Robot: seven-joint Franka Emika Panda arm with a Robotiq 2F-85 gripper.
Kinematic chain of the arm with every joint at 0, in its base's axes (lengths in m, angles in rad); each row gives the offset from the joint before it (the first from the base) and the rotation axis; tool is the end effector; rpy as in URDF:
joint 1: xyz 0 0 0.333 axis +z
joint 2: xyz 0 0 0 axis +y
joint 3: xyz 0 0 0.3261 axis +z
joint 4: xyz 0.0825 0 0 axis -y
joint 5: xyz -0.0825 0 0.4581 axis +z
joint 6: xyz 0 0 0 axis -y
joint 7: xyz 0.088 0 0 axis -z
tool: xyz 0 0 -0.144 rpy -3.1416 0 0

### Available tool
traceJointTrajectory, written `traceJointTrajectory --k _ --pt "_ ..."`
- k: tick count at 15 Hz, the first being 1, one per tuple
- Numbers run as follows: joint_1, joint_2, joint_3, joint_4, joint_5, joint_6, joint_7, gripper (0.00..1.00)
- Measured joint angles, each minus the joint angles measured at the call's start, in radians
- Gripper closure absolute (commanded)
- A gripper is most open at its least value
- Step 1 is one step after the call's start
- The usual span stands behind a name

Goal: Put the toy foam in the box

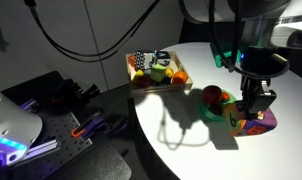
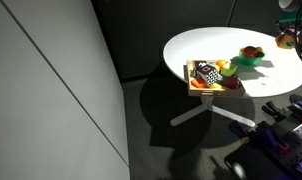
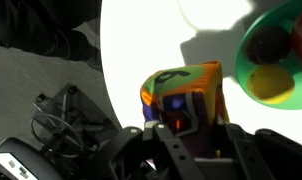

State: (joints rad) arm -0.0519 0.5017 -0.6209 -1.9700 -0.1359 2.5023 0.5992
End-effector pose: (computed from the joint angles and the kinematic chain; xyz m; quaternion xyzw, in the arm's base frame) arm 0.5360 -0.4289 0.1923 0.8396 -0.5089 0.0471 0.1841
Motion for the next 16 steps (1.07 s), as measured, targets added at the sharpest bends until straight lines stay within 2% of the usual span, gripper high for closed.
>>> traceJointTrajectory --k 9,12,16 --pt "-0.009 -0.175 0.115 -0.138 0.0 0.0 -0.011 0.85" --pt "-0.044 -0.231 0.175 -0.178 0.022 -0.009 -0.052 0.85" --pt "-0.1 -0.288 0.242 -0.212 0.111 -0.038 -0.154 0.85"
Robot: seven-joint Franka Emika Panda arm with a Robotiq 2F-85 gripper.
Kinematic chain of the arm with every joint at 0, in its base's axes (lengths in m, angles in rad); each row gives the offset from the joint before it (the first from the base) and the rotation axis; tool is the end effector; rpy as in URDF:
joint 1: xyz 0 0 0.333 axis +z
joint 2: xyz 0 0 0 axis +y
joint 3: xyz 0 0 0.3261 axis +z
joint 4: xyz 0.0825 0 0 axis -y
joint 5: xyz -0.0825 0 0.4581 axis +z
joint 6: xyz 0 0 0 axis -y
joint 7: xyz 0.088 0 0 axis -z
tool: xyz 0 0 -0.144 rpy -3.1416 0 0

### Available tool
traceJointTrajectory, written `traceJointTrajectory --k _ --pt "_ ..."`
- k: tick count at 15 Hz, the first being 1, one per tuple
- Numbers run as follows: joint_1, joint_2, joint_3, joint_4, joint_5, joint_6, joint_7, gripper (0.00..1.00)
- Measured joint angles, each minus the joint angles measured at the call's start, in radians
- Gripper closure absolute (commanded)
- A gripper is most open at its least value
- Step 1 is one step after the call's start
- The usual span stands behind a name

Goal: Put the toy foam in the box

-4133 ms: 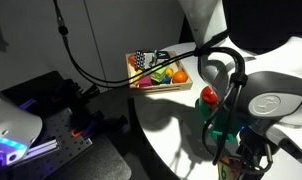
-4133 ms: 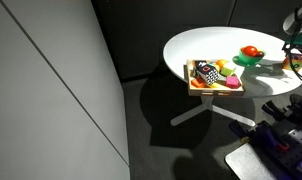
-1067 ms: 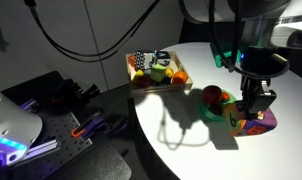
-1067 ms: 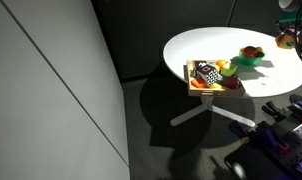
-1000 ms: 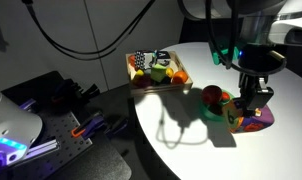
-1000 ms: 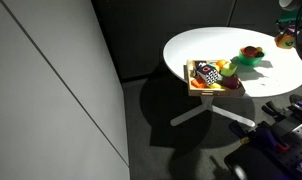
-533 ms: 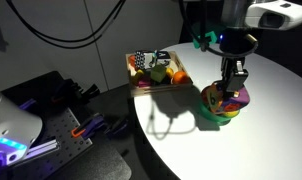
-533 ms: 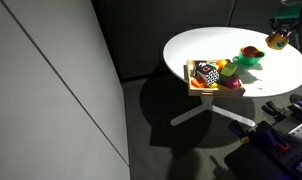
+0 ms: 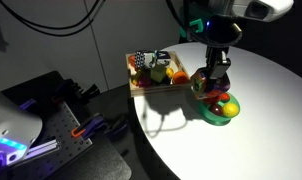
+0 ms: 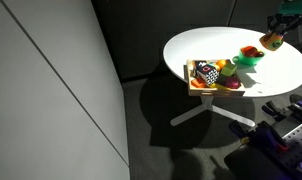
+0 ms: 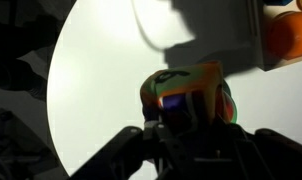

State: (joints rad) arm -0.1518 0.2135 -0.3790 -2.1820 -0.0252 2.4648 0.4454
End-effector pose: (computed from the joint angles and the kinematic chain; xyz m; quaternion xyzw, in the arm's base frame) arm 0.5332 -0.3178 0.2258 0.8884 -0.4547 0.0397 0.0491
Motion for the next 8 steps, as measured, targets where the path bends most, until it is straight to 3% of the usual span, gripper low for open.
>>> traceJointTrajectory --k 7,8 --pt "-0.044 -0.045 0.048 -0.031 0.079 -0.031 -0.097 0.85" --pt "-0.045 -0.047 0.048 -0.034 0.079 -0.032 -0.098 0.6"
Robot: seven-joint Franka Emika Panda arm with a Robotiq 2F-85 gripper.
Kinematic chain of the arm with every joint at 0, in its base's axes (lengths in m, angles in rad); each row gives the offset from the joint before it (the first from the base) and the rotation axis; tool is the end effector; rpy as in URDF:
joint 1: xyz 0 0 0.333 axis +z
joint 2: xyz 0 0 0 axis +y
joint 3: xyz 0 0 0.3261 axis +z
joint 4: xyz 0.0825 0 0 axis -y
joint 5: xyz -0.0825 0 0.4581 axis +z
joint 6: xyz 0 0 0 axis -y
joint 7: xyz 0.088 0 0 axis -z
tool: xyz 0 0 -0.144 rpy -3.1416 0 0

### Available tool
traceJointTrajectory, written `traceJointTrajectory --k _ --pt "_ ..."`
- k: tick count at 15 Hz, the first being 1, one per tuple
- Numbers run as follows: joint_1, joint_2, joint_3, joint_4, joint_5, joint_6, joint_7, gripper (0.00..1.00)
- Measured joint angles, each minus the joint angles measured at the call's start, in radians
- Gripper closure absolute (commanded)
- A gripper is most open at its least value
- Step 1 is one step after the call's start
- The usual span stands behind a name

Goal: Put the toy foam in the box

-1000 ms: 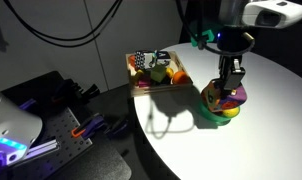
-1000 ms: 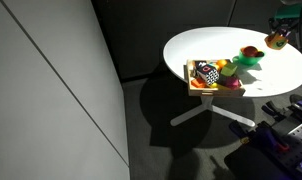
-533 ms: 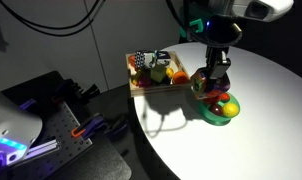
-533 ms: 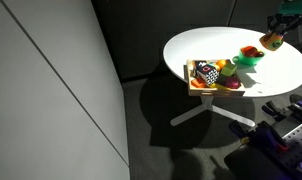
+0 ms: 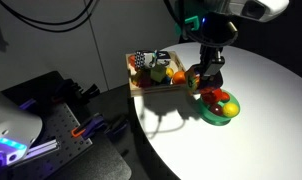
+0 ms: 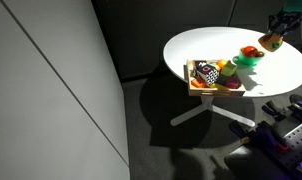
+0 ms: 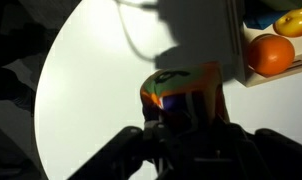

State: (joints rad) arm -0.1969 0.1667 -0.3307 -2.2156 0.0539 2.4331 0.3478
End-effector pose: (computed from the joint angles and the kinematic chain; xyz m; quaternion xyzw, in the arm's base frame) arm 0.5236 -0.3068 0.2315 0.8979 -0.4390 0.0295 0.0114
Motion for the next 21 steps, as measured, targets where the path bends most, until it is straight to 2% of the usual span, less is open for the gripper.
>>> traceJointTrajectory --k 9,10,14,21 --pt "-0.004 -0.001 0.0 -0.006 0.0 0.0 0.0 0.6" --pt "-0.004 -0.001 0.0 -0.006 0.0 0.0 0.0 0.85" --pt "-0.004 0.0 0.008 -0.006 0.0 0.004 0.001 0.85" --pt "0.014 -0.001 0.071 0.015 0.0 0.018 0.021 0.85"
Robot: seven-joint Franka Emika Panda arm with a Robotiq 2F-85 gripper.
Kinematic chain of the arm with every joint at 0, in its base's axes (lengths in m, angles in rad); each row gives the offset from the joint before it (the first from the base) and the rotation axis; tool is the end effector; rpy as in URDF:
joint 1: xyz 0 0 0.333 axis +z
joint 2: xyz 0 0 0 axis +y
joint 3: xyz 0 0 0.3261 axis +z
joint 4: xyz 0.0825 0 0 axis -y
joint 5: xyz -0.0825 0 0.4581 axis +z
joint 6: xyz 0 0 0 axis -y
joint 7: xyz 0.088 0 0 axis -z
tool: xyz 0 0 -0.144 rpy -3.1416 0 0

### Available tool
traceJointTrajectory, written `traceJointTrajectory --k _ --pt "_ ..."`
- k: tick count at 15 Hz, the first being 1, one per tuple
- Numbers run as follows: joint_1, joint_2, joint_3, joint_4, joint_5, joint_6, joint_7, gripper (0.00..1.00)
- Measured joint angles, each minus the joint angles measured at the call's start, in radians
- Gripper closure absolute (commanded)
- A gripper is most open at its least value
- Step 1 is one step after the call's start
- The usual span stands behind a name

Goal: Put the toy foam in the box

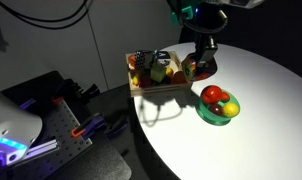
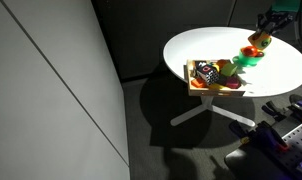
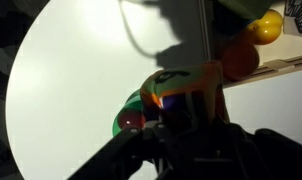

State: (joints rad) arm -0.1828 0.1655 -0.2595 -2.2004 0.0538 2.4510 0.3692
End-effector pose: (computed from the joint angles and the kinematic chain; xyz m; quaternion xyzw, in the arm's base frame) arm 0.5558 -0.2639 0.2392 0.9109 -0.4101 0.0455 0.0047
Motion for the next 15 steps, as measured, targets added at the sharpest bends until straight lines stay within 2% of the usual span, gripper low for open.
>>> traceJointTrajectory --k 6,12,15 --pt "0.062 0.004 0.047 0.031 -0.014 0.0 0.051 0.85" --pt "0.143 0.036 0.061 0.073 -0.146 0.0 0.194 0.85" --pt "0.178 0.06 0.073 0.095 -0.177 0.0 0.243 0.85"
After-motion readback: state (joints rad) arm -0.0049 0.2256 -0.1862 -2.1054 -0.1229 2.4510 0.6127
